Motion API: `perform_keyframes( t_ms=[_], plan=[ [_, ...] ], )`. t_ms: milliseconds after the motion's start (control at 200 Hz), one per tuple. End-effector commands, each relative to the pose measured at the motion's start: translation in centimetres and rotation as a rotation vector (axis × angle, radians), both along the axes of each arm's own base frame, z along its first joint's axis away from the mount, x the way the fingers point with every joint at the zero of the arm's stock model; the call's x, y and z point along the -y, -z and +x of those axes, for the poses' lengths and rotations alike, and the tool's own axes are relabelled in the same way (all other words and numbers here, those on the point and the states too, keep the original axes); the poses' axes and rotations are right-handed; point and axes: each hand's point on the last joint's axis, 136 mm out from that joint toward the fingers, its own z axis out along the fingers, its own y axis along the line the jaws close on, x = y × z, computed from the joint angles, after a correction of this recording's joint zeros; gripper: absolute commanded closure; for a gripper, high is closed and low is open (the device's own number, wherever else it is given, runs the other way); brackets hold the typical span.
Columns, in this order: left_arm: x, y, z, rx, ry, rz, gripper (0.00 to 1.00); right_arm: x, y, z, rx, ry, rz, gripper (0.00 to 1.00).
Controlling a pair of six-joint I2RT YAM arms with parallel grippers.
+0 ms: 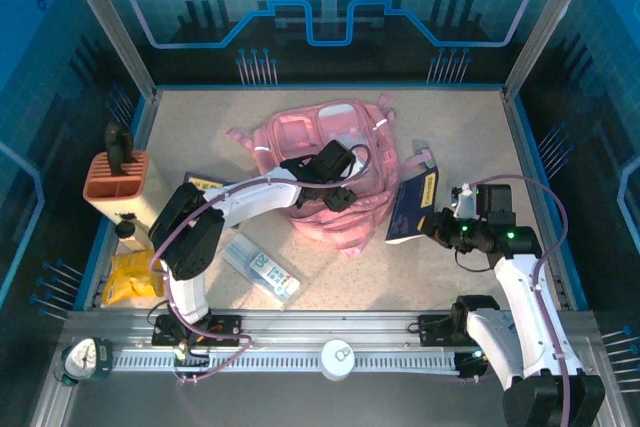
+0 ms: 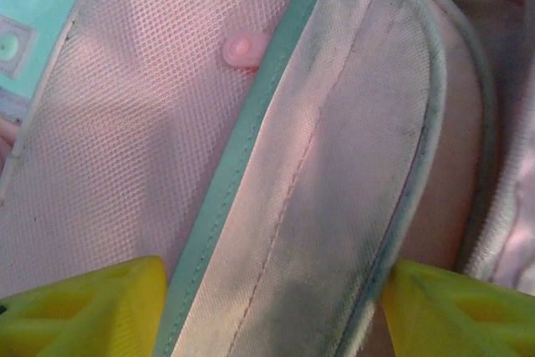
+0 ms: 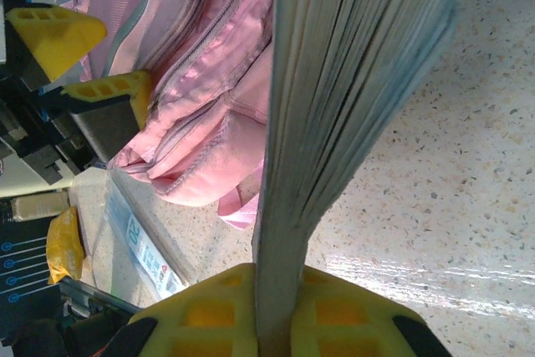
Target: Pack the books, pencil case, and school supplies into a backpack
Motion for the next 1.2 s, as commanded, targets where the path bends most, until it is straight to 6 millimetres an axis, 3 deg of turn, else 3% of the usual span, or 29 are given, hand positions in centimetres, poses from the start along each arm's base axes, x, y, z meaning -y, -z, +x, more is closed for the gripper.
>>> perform_keyframes(
  t_ms=[0, 110, 280, 380, 480, 680, 810, 976, 1196],
  plan=[
    [0.9, 0.3, 0.1, 0.016, 0.054, 0.041, 0.31, -0.1, -0.2, 0.4, 0.027, -0.007, 0.026, 1.00],
    [1.2, 1.4, 0.6, 0.003, 0.054, 0.073, 0.36, -0.3, -0.2, 0.6, 0.030, -0.007, 0.051, 1.00],
    [1.3, 1.5, 1.6, 0.033, 0.053, 0.098, 0.66, -0.2, -0.2, 0.6, 0.031, -0.009, 0.048, 1.00],
    [1.6, -0.3, 1.7, 0.053, 0.057, 0.073, 0.86, -0.1, -0.4, 0.6, 0.032, -0.007, 0.051, 1.00],
    [1.7, -3.7, 2.0, 0.108, 0.046, 0.029, 0.98, -0.1, -1.0, 0.6, 0.044, -0.012, 0.058, 1.00],
    [1.5, -12.3, 3.3, 0.252, 0.016, -0.069, 1.00, -2.0, -3.4, 0.7, 0.097, -0.083, 0.184, 1.00],
    [1.1, -16.3, 5.0, 0.331, -0.015, -0.111, 1.00, -3.5, -4.4, 1.2, 0.120, -0.130, 0.241, 1.00],
    [0.8, -19.4, 6.3, 0.377, -0.026, -0.177, 1.00, -6.4, -3.9, 2.7, 0.119, -0.210, 0.251, 1.00],
    [0.7, -20.8, 6.8, 0.401, -0.040, -0.179, 1.00, -11.7, -3.5, 7.3, 0.154, -0.325, 0.287, 1.00]
  ],
)
